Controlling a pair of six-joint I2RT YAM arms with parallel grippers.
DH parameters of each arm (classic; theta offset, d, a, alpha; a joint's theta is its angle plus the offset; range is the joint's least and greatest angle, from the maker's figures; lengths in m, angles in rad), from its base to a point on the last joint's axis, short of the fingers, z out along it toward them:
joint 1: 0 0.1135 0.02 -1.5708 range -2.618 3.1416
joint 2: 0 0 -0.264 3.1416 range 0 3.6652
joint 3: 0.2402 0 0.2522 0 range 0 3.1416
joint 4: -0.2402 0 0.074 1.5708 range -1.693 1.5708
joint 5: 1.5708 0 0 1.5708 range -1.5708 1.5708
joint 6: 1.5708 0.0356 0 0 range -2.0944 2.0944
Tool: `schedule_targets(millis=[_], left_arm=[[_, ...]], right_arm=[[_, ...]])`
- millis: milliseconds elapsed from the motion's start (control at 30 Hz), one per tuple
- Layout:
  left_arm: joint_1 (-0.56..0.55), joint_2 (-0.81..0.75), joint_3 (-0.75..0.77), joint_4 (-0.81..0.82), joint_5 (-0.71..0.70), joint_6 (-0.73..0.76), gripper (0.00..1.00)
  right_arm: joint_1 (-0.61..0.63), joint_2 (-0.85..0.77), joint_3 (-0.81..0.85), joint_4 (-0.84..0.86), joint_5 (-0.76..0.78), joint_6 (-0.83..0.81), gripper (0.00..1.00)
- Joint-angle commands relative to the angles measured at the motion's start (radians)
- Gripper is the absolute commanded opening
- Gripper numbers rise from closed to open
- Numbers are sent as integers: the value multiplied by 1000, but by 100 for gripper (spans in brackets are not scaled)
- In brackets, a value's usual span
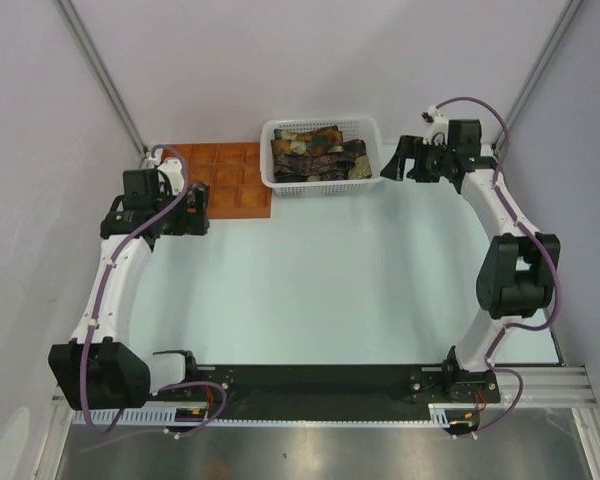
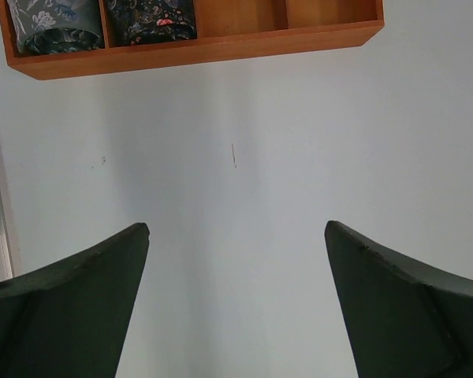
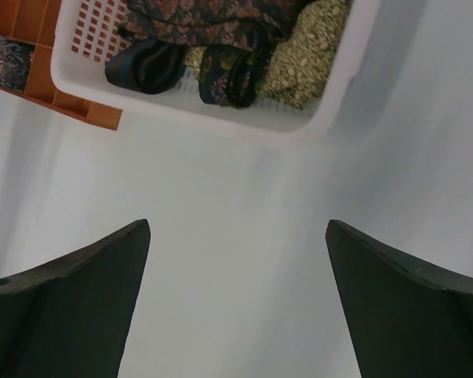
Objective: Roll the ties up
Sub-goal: Pick up the tie from the bin.
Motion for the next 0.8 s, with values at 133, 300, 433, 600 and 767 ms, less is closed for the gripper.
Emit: schedule_targets(millis=[133, 300, 433, 600, 767], left_arm=[[4, -36, 27, 78, -19, 30, 99], [4, -82, -1, 105, 3, 49, 99], [4, -91, -18, 113, -2, 47, 99], [4, -100, -33, 105, -24, 60, 100], [4, -110, -56, 99, -42, 89, 100]], right_arm=[[118, 219, 246, 176, 132, 144, 100], [170, 386, 367, 260, 201, 171, 100], [192, 481, 442, 335, 212, 177, 100], [201, 561, 467, 499, 218, 199, 100], [213, 652, 556, 570, 233, 213, 100]])
